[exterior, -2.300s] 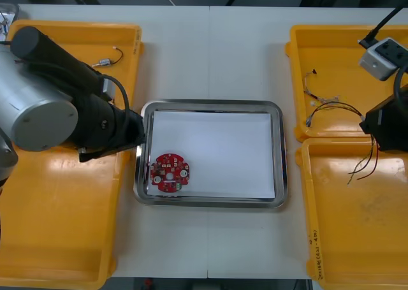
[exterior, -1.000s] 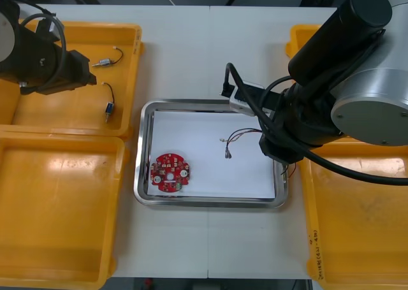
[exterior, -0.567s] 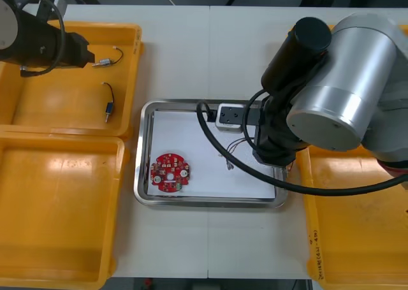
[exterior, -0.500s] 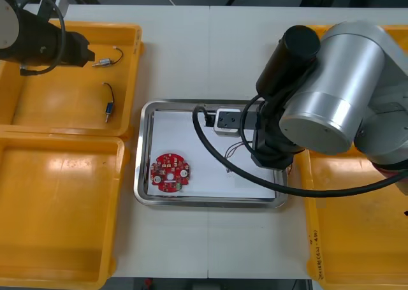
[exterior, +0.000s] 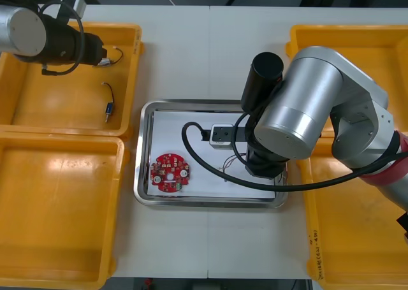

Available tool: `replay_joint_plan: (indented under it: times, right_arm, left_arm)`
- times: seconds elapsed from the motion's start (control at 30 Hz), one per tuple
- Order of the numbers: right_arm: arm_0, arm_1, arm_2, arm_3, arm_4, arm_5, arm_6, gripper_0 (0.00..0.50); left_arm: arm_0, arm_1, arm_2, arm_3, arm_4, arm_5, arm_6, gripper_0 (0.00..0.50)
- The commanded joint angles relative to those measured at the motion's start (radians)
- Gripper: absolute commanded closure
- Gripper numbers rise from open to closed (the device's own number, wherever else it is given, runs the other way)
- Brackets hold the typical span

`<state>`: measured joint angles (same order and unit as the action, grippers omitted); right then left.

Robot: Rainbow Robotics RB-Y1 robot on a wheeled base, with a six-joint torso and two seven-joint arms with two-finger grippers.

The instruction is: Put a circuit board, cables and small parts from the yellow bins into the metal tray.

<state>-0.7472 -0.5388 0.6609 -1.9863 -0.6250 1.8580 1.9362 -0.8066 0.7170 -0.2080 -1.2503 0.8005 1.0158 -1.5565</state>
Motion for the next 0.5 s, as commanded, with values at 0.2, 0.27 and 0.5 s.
replay_joint_plan:
  times: [0.2, 0.27, 0.5]
  right_arm:
    - [-0.021, 0.117, 0.012, 0.072, 0.094, -0.019, 0.029, 0.500]
    - [-0.021, 0.131, 0.012, 0.090, 0.108, -0.019, 0.029, 0.500]
    - [-0.015, 0.135, 0.054, 0.101, 0.140, -0.034, 0.036, 0.500]
  left_arm:
    - [-0.068, -0.004, -0.016, 0.040, 0.034, -0.045, -0.258, 0.000]
    - [-0.069, -0.004, -0.016, 0.045, 0.037, -0.049, -0.281, 0.000]
    - [-0.068, -0.013, -0.016, 0.077, 0.068, -0.086, -0.361, 0.000]
